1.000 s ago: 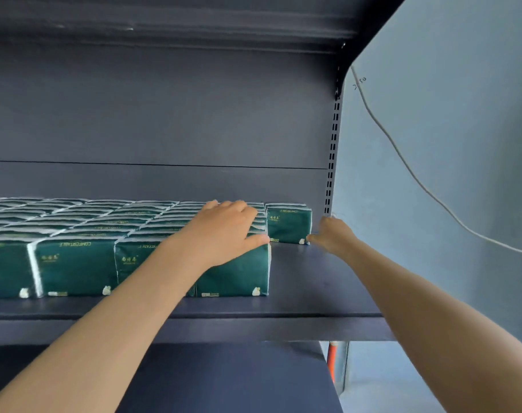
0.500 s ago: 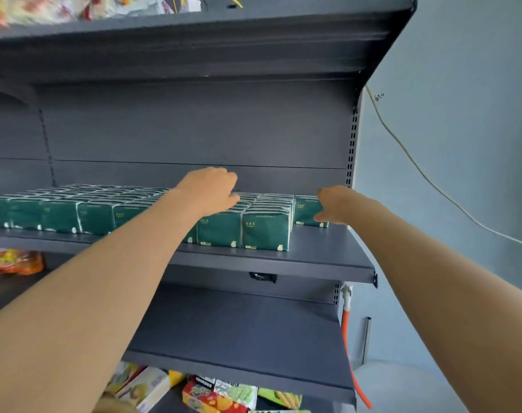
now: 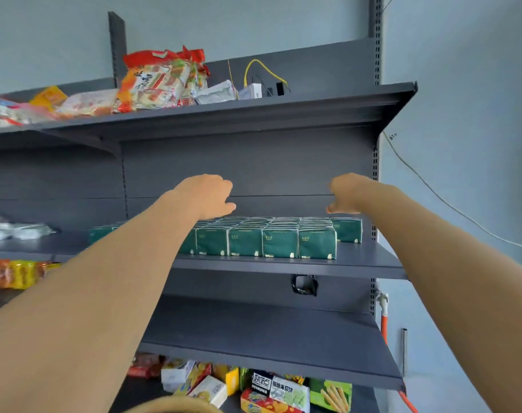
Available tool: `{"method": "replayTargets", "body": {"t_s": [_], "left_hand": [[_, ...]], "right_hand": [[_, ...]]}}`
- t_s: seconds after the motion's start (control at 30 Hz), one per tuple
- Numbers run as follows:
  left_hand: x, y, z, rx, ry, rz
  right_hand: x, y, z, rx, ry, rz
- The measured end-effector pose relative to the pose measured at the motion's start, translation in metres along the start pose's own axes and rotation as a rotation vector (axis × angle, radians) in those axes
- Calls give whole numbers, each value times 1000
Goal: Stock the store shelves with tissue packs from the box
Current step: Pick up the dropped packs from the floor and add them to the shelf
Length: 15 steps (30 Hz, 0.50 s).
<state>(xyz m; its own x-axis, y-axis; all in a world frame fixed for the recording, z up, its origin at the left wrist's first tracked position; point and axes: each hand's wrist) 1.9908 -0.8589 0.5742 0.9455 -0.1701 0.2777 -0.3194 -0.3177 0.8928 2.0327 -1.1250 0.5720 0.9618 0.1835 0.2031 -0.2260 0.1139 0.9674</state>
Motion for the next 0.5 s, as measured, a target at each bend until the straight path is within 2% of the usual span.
{"method": "replayTargets", "body": {"t_s": [0.23,0.5], "left_hand": [[-90,-2,-88,14,29,7],[-206,1,-154,-3,55,-3]], "right_hand": [[-78,43,-102,41,-9,153],[-179,94,-187,-82,-5,179]]}}
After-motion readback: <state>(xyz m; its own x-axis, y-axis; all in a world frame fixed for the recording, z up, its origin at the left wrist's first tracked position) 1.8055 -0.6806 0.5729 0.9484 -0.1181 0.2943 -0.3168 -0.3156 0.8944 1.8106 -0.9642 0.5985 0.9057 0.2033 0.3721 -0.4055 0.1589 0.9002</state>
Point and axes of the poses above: each hand's wrist, its own x-axis towards the middle knuckle, its own y-axis out of the back of the hand, z = x × y, and after that the axes turned 12 degrees about -z, right-handed
